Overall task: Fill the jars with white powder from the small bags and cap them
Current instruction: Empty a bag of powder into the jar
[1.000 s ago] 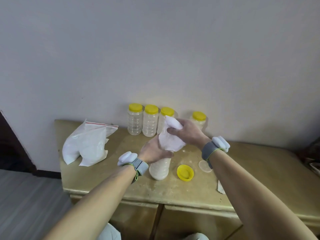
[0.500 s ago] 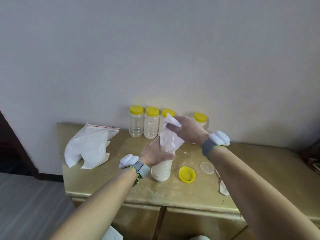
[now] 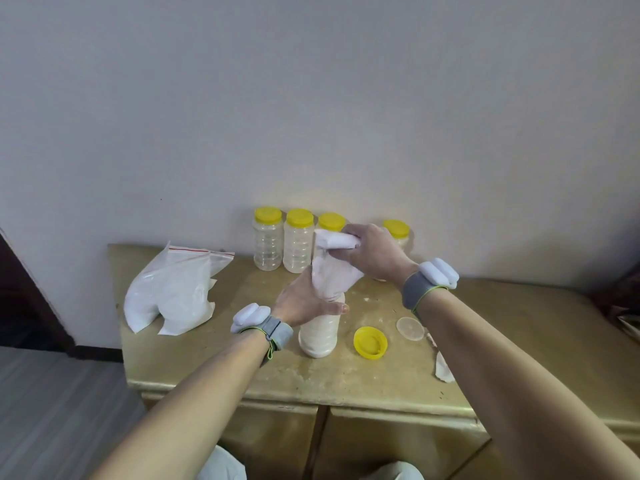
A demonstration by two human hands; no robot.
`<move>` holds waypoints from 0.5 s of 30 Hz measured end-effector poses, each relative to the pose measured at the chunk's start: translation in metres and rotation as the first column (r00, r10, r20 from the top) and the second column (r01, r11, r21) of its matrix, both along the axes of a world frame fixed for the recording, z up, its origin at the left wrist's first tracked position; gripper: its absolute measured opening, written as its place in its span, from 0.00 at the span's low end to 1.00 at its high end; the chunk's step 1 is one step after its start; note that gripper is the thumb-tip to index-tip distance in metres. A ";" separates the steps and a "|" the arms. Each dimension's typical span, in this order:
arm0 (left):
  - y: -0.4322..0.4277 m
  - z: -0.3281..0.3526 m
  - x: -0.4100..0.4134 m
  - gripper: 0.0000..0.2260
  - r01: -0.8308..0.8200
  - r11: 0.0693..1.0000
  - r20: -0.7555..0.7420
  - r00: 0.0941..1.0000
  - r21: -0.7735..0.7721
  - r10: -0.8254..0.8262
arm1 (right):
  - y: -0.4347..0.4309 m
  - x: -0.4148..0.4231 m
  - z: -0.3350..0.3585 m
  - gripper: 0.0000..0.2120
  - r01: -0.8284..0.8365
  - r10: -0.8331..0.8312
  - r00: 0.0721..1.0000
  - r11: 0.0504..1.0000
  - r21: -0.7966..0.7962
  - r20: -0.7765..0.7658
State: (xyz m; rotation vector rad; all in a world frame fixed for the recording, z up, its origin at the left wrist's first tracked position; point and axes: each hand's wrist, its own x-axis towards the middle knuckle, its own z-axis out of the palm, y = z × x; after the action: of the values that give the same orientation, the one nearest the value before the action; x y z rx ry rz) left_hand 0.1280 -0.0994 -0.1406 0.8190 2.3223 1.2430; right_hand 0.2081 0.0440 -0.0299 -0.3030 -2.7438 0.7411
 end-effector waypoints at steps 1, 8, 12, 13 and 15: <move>-0.001 -0.001 -0.001 0.53 0.006 1.000 -0.001 1.000 0.002 -0.006 | -0.001 -0.001 -0.001 0.07 0.004 -0.004 1.000 1.000 -0.016 -0.006; -0.008 0.011 -0.006 0.47 0.074 0.995 0.161 0.983 0.070 -0.084 | 0.003 -0.001 0.001 0.12 0.035 -0.033 0.999 0.997 -0.068 0.028; -0.021 0.028 -0.013 0.23 0.006 0.993 0.294 0.955 0.117 -0.041 | 0.008 0.000 -0.005 0.13 0.054 -0.050 0.997 0.996 -0.073 0.060; -0.024 0.030 -0.014 0.17 -0.028 0.992 0.293 0.956 0.126 -0.010 | 0.008 0.001 -0.005 0.12 0.055 -0.051 0.997 0.996 -0.070 0.059; -0.028 0.029 -0.017 0.06 -0.084 0.989 0.213 0.976 0.122 0.056 | 0.006 0.002 -0.004 0.09 0.042 -0.039 0.998 0.997 -0.066 0.058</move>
State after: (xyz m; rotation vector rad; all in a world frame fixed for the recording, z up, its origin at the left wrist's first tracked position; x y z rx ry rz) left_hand 0.1112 -0.1270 -0.1118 0.6180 2.1367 1.4498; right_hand 0.2102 0.0497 -0.0334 -0.3986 -2.7604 0.8282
